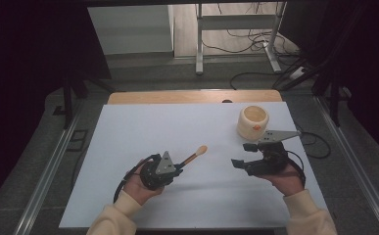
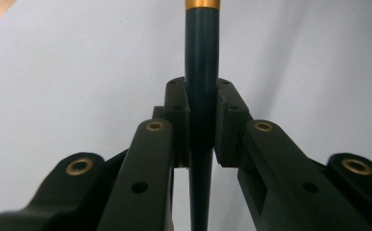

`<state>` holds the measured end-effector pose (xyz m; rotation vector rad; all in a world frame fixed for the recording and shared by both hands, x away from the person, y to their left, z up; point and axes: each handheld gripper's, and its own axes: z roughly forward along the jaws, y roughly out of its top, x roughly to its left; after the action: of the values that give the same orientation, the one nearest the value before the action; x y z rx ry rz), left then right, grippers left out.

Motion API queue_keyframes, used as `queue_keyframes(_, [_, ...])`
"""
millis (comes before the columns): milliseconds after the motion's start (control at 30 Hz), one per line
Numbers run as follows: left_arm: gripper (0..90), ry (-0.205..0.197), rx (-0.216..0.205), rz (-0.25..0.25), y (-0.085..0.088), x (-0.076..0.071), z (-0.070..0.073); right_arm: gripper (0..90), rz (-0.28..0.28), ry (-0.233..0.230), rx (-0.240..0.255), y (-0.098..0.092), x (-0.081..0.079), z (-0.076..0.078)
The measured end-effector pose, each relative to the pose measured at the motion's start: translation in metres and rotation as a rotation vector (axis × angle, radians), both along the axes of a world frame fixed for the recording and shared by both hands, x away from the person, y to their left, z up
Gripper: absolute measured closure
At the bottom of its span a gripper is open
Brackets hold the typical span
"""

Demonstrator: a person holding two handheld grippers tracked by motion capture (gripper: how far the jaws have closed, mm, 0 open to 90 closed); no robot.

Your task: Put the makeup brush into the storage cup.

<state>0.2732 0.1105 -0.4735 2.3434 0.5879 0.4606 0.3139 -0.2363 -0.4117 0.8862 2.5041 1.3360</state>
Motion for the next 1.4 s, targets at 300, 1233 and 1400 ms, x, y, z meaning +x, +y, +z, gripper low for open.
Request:
queue_keyframes(300, [79.0, 0.009, -0.046, 0.017, 0.008, -0.005, 0.001, 19.9, -0.073, 0.003, 0.012, -0.014, -0.006, -0.018])
queue_keyframes(1233, [79.0, 0.03, -0.183, 0.061, 0.023, -0.004, 0.01, 19.6, -0.081, -0.014, 0.024, -0.002, -0.008, -0.034])
queue_keyframes(1400, [79.0, 0.029, -0.206, 0.061, 0.023, -0.004, 0.012, 19.8, -0.067, -0.03, 0.049, 0.004, -0.01, -0.032])
